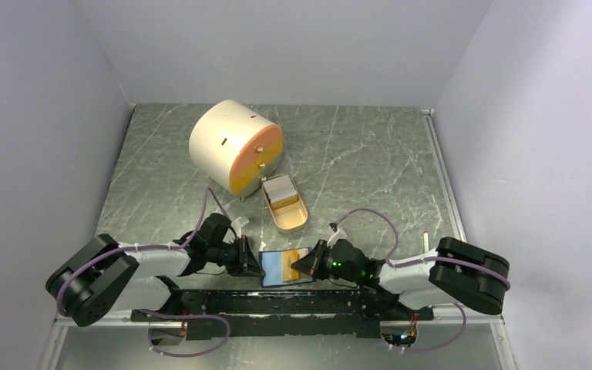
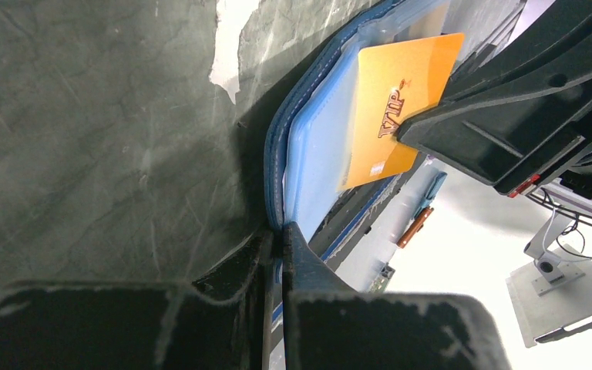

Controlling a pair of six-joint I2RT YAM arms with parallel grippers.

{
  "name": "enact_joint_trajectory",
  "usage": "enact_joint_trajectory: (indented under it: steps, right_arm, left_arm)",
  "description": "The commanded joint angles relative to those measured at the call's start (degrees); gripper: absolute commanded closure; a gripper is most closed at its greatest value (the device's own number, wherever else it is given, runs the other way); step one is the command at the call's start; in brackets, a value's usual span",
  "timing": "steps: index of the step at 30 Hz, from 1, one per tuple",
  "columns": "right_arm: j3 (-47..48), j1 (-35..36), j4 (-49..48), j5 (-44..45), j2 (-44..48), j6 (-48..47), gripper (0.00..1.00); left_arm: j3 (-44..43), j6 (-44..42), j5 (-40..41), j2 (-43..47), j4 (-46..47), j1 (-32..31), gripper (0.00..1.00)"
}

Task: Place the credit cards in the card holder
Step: Insert the credit card into the card holder.

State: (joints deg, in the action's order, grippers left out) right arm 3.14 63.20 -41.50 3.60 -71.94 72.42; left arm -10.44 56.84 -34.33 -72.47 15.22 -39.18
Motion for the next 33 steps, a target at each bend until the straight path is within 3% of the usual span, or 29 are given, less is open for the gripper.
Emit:
enact_joint_trajectory:
  steps: [1,12,15,23,27,33]
  right_arm:
    - [0.19,0.55,1.39,-0.87,-1.71,0.78,1.0]
    - [1.17,0.53,-2.05,-2.8,-6.3,0.81,1.0]
    - [3.47,0.54,1.46,-2.89,-6.75,-0.98,0.99]
    - [9.04,0.53,24.69,2.08,-0.22,-5.27,0.59]
    - [10.36,0.53,31.56,4.9,4.04,-6.88,0.55]
    - [11.49,0.7,32.85,5.14,5.21,-8.26,0.56]
  left_arm:
    - [0.33,-0.31,-0.82,0.28,0.79,0.16,0.91]
    - [0.33,-0.12,-0.88,0.6,0.67,0.18,0.91]
    - [-0.12,-0.53,-0.89,0.53,0.03,0.16,0.91]
    - [-0.54,-0.33,-1.33,1.8,-1.22,0.21,0.91]
    - [-0.43,-1.09,0.16,3.03,-2.95,0.16,0.91]
    - [0.82,0.39,-1.89,0.71,1.93,0.08,0.91]
